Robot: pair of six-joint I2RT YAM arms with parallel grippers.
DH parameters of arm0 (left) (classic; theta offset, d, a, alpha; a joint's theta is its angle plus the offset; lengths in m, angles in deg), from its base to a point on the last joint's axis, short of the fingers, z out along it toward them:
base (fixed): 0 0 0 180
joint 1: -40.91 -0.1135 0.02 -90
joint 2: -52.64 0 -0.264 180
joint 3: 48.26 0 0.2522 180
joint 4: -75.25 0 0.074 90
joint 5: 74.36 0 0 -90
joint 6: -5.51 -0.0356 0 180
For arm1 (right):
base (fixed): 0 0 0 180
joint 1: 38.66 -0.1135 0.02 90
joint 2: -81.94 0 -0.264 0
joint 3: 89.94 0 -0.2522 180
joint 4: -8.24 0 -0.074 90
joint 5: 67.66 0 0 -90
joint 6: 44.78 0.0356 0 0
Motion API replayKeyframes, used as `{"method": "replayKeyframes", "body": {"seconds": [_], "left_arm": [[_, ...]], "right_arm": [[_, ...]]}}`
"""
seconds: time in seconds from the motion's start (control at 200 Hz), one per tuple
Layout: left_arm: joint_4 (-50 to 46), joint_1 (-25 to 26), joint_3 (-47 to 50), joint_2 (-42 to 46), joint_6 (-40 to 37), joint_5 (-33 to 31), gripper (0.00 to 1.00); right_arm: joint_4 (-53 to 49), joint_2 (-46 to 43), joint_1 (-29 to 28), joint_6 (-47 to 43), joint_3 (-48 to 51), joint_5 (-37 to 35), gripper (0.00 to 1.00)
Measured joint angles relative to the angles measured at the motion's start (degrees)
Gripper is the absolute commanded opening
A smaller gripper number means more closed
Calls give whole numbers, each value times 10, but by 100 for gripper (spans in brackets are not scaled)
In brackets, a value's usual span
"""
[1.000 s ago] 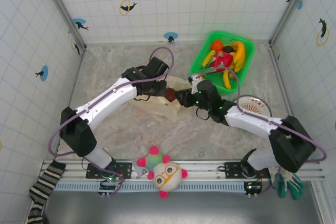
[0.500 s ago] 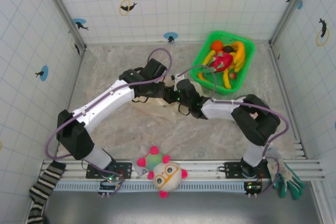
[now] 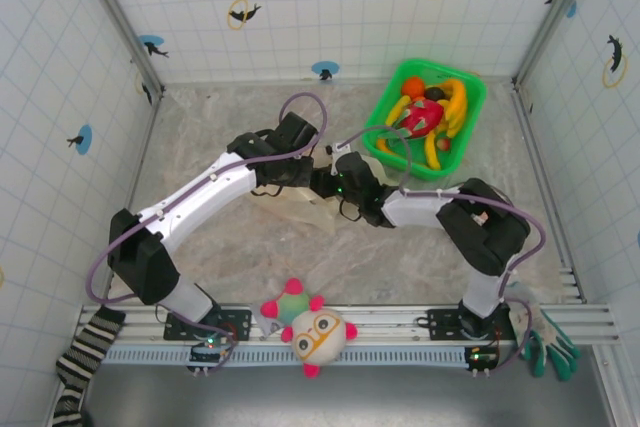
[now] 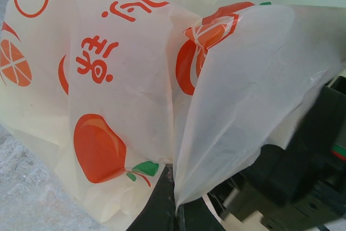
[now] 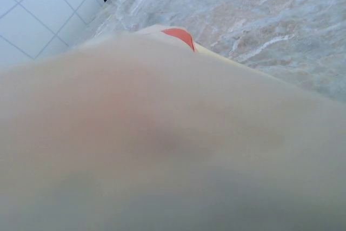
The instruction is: Place the fake fruits into the plastic bag and tie a complex knot
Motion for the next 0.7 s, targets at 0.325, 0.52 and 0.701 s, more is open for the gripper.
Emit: {"method": "replayKeyframes", "body": {"seconds": [0.325,0.52,0.701], "left_arm": [[0,0,1,0,0,0,0],[0,0,5,1,0,-1,0],[0,0,12,4,0,-1,0]], "right_arm": [[-17,-48,0,-16,22,-13,100],[-32,-77,0,-19,45,-21,99],[-54,-118,0,-24,75,-23,99]]}}
